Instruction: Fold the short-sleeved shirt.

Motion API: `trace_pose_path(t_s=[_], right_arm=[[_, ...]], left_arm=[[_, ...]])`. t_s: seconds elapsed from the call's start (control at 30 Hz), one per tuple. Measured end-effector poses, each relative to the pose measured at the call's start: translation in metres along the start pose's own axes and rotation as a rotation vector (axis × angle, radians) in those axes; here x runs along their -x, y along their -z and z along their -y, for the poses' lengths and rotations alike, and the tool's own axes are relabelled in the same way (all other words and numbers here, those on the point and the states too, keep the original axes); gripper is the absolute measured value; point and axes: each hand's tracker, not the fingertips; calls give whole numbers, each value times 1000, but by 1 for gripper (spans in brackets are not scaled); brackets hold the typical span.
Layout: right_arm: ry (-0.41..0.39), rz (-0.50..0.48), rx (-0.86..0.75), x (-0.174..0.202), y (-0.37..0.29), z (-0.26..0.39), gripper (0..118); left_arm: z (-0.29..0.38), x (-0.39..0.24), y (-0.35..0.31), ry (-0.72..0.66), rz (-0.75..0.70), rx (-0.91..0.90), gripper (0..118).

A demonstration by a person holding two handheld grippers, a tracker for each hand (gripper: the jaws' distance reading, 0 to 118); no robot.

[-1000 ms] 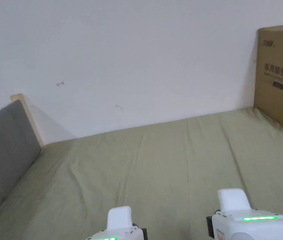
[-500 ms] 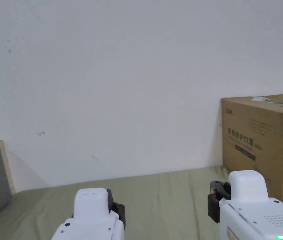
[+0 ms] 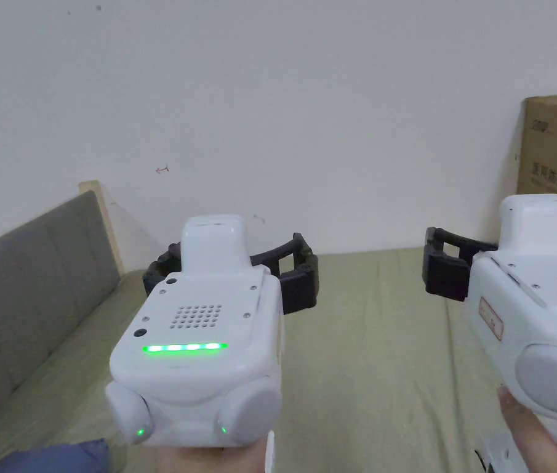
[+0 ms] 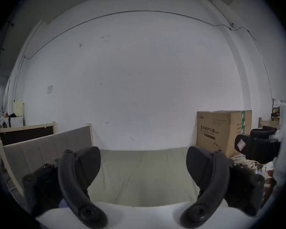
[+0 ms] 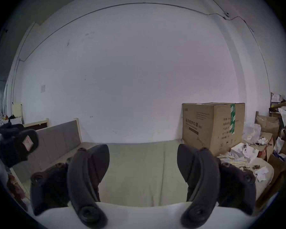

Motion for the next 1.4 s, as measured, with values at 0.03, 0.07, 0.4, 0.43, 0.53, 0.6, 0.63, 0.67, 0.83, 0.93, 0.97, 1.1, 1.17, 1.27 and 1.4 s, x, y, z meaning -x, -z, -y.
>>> trace_pose_path(t_s=[0.03,0.07,0.4,0.43,0.53,0.6,0.63,0.67,0.83,0.93,0.97,1.1,1.17,1.27,1.4], right_arm=[[-4,6,10,-1,2,1,91],[-7,12,17,0,2,2,91],[-84,104,-8,7,-7,5,91],[-100,122,-14,8,-9,5,91],[-107,122,-23,8,-12,8,91],[-108,128,-30,9,-14,8,91],[-108,129,-31,9,-14,8,91],[-108,127,-31,10,-15,8,91],[-115,120,-34,14,-16,8,91],[-123,116,-32,18,-14,9,91],[-123,115,-32,18,-15,10,91],[-120,110,-22,18,-15,11,91],[-120,113,-11,17,-14,11,91],[-119,122,-8,17,-14,9,91],[-104,126,-14,20,-15,6,91]], left_arm=[[1,3,0,-4,-1,4,109],[2,4,1,-7,-7,10,109],[17,15,0,-17,-30,54,111],[20,15,-1,-17,-31,55,111],[25,18,-3,-28,-25,67,111],[27,20,-2,-33,-17,73,111],[28,20,-3,-32,-20,70,111],[27,20,-3,-27,-26,66,111],[23,24,-4,5,-28,44,111],[19,24,-3,17,-28,38,111],[18,24,-3,19,-26,39,111],[18,26,-2,8,3,28,111],[18,26,-3,23,-7,22,111],[16,27,-4,34,1,21,111],[15,29,-3,24,4,39,111]])
